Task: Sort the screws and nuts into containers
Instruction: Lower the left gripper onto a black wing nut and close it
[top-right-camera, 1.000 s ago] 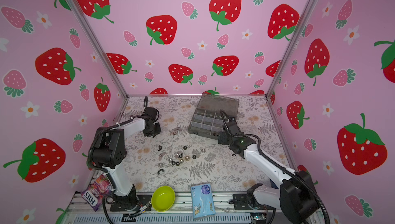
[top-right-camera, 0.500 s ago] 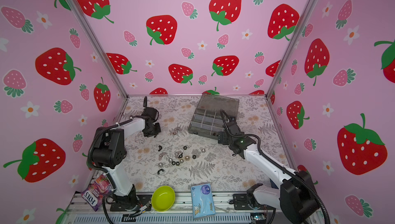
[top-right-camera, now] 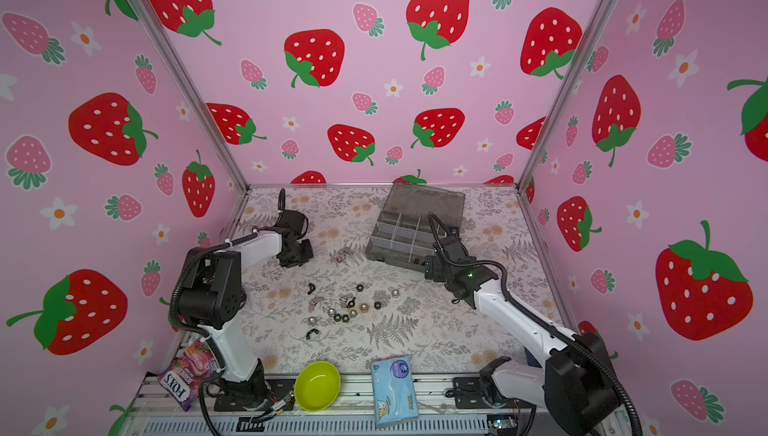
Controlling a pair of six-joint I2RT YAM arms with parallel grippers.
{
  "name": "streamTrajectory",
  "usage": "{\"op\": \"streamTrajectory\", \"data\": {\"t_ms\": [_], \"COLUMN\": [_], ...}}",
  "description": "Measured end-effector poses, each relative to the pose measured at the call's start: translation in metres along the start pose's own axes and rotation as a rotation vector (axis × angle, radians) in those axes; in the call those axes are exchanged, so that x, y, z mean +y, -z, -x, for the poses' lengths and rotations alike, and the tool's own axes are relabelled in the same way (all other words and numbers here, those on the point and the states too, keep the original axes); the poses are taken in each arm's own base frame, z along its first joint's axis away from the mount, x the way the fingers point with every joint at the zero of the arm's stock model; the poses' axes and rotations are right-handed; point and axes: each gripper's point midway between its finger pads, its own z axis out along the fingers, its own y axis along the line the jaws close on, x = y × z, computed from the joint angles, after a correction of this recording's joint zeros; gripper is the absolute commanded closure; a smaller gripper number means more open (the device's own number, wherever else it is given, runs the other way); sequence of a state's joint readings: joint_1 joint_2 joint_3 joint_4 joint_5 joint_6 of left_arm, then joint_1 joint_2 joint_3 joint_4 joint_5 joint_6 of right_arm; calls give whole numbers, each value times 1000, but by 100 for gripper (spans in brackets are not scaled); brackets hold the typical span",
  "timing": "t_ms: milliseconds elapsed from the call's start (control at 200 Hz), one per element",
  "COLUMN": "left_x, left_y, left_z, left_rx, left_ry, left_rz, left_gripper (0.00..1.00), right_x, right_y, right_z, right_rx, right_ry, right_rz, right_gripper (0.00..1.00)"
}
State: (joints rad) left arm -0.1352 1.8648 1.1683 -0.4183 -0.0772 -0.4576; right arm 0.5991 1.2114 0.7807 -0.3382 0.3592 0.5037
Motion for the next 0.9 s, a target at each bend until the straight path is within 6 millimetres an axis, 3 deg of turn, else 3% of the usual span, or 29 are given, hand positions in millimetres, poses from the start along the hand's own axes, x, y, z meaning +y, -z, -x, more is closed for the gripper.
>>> {"op": "streamTrajectory", "data": {"t_ms": [155, 220, 545, 715, 900], "left_x": [-2, -3, 5, -3, -37], "left_y": [0, 1, 13, 36, 72], "left_z": [2, 2, -14, -15, -10], "left_rx": [-7, -7, -1, -46, -131], "left_ry": [11, 12, 16, 2, -36], "left_rz": [-12, -16, -13, -47, -145], "left_gripper": [93, 100, 100, 100, 100], "right_x": [-1, -1, 0, -2, -7], "right_y": [1, 1, 4, 6, 15], "right_z": [2, 3, 9, 9, 16], "right_rx": [-3, -6, -16, -22, -57], "right_ry": [-1, -2, -14, -31, -66], "right_rz": [-5, -5, -2, -10, -18], "right_gripper": [0, 0, 0, 0, 0]}}
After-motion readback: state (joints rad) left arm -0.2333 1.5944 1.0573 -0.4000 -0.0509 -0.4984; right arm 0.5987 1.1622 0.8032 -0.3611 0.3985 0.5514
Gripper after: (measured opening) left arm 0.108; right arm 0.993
